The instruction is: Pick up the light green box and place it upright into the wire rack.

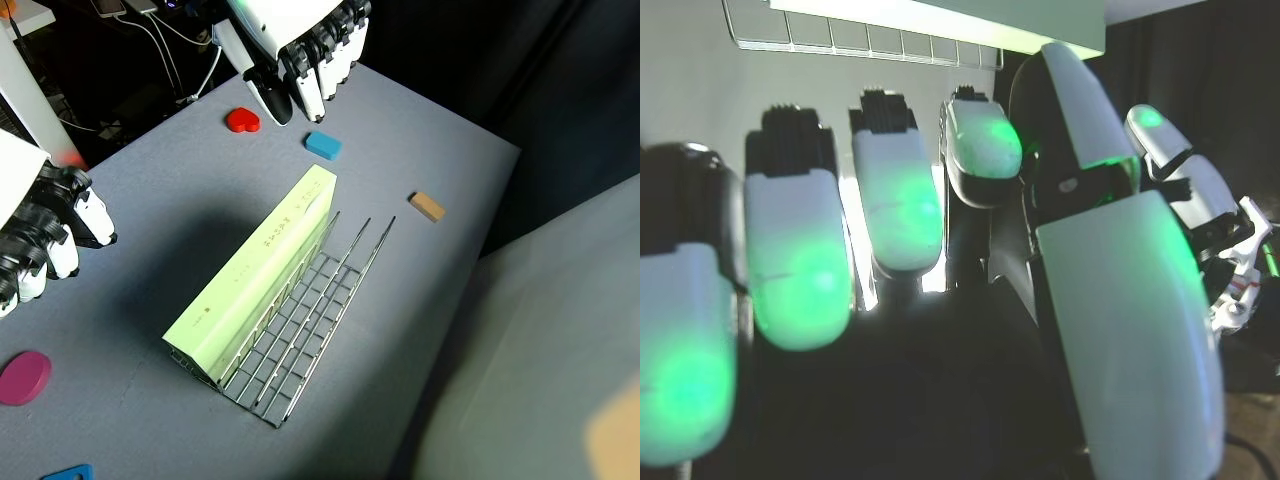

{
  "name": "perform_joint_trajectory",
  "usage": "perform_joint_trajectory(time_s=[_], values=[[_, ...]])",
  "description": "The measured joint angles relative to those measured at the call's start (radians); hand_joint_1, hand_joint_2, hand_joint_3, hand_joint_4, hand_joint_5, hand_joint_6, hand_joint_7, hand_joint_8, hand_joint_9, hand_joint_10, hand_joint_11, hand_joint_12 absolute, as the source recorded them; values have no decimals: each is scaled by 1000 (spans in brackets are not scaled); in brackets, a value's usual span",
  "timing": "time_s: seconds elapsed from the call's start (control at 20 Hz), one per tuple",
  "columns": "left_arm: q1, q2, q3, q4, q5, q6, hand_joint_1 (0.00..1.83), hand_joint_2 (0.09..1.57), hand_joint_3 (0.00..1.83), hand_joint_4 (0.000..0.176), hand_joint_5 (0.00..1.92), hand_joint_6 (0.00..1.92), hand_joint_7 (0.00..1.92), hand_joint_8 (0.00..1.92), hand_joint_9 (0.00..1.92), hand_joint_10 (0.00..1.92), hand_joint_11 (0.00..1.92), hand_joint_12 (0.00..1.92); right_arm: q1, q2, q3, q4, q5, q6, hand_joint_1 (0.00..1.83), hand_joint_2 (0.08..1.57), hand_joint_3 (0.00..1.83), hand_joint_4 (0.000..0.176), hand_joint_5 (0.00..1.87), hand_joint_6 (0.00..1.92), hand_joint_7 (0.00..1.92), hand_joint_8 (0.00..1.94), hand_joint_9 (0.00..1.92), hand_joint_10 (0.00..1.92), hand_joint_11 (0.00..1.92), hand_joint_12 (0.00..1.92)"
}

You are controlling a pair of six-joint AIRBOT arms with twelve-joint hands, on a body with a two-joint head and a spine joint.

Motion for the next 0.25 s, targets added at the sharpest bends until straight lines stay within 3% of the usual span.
perform_joint_trajectory(time_s=[0.25], values=[[3, -6, 0, 0, 11, -10, 776, 1306, 3, 61, 1174, 1921, 1342, 1921, 1406, 1921, 1496, 1921, -40, 0, 29, -25, 116, -70, 790, 1390, 2, 176, 1320, 1921, 1543, 1941, 1697, 1921, 1867, 1921]])
